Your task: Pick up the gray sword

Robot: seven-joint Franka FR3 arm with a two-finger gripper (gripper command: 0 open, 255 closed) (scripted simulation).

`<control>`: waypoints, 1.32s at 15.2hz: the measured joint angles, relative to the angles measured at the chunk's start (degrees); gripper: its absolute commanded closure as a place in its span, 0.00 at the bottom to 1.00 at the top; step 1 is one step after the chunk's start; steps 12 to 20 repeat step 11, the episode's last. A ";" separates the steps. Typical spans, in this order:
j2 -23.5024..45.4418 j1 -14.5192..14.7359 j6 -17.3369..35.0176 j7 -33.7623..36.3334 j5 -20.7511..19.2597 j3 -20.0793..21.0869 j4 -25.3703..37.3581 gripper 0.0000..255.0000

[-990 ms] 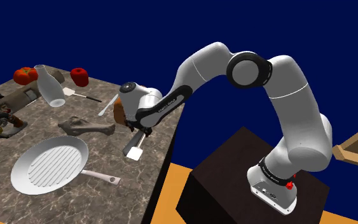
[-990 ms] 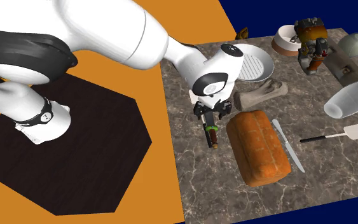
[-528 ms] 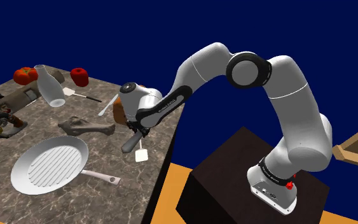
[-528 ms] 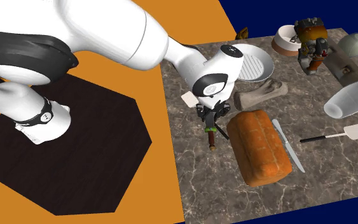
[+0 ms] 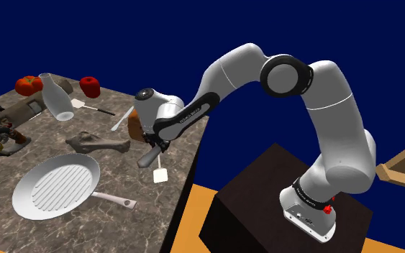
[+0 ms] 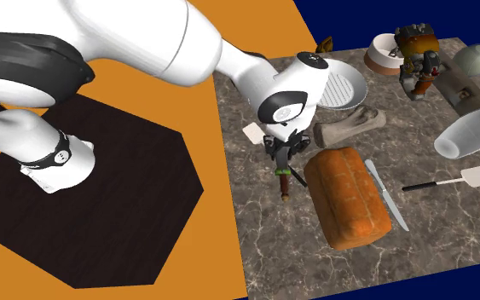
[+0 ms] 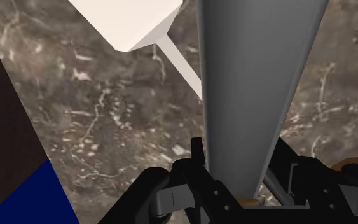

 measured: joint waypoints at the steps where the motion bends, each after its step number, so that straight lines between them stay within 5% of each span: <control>1: -0.47 -0.09 -0.60 -0.23 0.28 0.24 0.14 1.00; 20: -5.84 -1.50 -4.48 -1.78 2.54 2.23 -1.19 1.00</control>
